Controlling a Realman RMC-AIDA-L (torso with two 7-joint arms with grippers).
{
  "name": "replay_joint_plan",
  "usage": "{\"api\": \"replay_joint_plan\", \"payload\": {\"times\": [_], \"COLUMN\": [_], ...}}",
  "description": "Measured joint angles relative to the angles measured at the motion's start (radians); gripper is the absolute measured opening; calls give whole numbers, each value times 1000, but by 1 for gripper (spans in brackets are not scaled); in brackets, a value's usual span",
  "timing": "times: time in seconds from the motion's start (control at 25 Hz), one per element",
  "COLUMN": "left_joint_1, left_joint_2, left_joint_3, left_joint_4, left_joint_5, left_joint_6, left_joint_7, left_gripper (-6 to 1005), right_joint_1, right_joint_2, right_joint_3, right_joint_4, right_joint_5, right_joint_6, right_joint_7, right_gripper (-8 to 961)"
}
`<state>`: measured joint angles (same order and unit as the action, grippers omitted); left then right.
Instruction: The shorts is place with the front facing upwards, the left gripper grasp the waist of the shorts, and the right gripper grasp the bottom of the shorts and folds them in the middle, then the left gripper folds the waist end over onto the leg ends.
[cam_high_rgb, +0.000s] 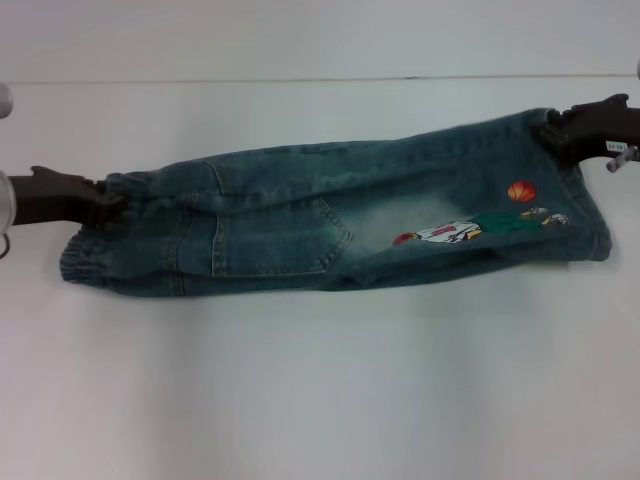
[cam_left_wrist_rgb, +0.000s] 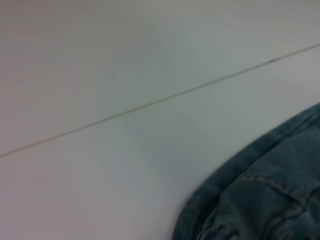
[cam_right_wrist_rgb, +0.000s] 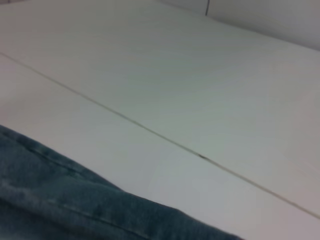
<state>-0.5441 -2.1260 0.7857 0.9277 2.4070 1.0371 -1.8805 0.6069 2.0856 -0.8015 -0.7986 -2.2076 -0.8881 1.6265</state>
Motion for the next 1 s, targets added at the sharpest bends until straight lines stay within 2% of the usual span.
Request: {"api": "replay_joint_plan", "payload": {"times": [0.12,0.2,0.48,0.64,0.88,1.0], "left_joint_1": [-5,-6,-15,-5,35,66], "left_joint_2": [5,7,7,9,11,15], "left_joint_3": [-8,-6,-7,-20,-82,-138], "left_joint_4": [0,-1,2,40,96,104], "left_joint_5": [36,51,66,17,-126,-201], "left_joint_6": [-18,-34,-45,-9,96,173], "left_joint_7": [-24,-34,-51,-48,3,48], "left_gripper": [169,240,486,625,784,780], "right_joint_1": [-13,-21,-61,-101,-171,-197], "right_joint_2": [1,1,1,1,1,1], "right_joint_3": [1,6,25,36,36,39], "right_joint_4": [-4,-8,-49,-96,-171,-195], "right_joint_5": [0,2,11,46,142,173], "right_joint_6": [2,1,-8,-45,-129,-189], "right_joint_7": [1,2,9,12,-3,-8], "right_gripper": [153,163,447,640,816,878]}}
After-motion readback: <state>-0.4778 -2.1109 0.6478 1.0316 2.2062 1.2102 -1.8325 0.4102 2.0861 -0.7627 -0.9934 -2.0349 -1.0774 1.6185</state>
